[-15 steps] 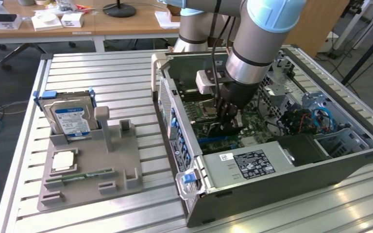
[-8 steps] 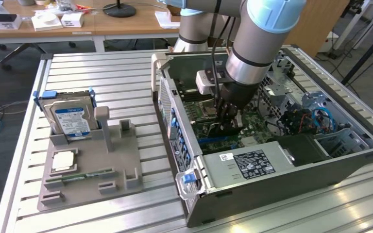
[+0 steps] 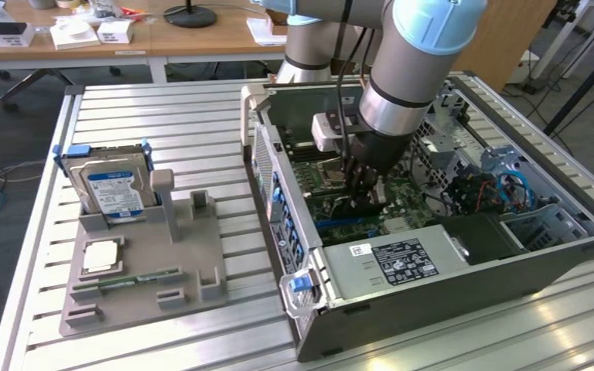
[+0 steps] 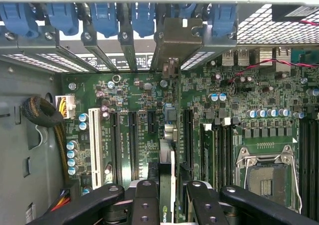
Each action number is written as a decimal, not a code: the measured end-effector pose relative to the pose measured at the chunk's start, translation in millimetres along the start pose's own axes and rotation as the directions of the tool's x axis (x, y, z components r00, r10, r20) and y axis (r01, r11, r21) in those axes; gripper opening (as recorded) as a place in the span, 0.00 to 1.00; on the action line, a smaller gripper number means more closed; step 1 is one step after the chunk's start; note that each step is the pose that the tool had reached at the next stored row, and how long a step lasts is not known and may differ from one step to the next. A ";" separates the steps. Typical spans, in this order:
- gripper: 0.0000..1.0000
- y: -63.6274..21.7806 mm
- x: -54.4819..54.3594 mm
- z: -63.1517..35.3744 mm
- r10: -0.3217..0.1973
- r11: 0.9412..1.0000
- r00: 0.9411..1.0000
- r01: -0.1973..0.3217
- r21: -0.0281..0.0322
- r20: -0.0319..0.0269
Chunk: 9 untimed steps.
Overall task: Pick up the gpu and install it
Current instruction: 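Insert the gpu into the slot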
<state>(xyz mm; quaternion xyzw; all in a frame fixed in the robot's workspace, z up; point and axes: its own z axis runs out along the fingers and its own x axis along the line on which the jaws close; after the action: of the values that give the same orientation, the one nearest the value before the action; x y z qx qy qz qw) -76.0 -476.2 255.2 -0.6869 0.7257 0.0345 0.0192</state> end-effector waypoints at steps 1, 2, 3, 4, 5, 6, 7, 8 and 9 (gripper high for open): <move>0.26 0.0 0.0 0.0 0.000 1.000 1.000 0.000 0.000 0.000; 0.26 0.0 0.0 0.0 0.000 1.000 1.000 0.000 0.000 0.000; 0.26 0.0 0.0 0.0 0.000 1.000 1.000 0.000 0.000 0.000; 0.26 0.0 0.0 0.2 0.000 1.000 1.000 0.000 0.000 0.000; 0.26 0.0 0.0 0.6 0.000 1.000 1.000 0.000 0.000 0.000; 0.26 0.0 0.0 1.0 0.000 1.000 1.000 0.000 0.000 0.001; 0.26 0.0 0.0 0.9 0.000 1.000 1.000 0.000 0.000 0.000; 0.26 0.0 0.0 0.9 0.000 1.000 1.000 0.000 0.000 0.000; 0.26 0.0 0.0 0.9 0.000 1.000 1.000 0.000 0.000 0.000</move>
<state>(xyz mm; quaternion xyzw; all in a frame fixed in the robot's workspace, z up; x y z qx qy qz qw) -76.0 -476.2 254.3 -0.6869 0.7257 0.0346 0.0193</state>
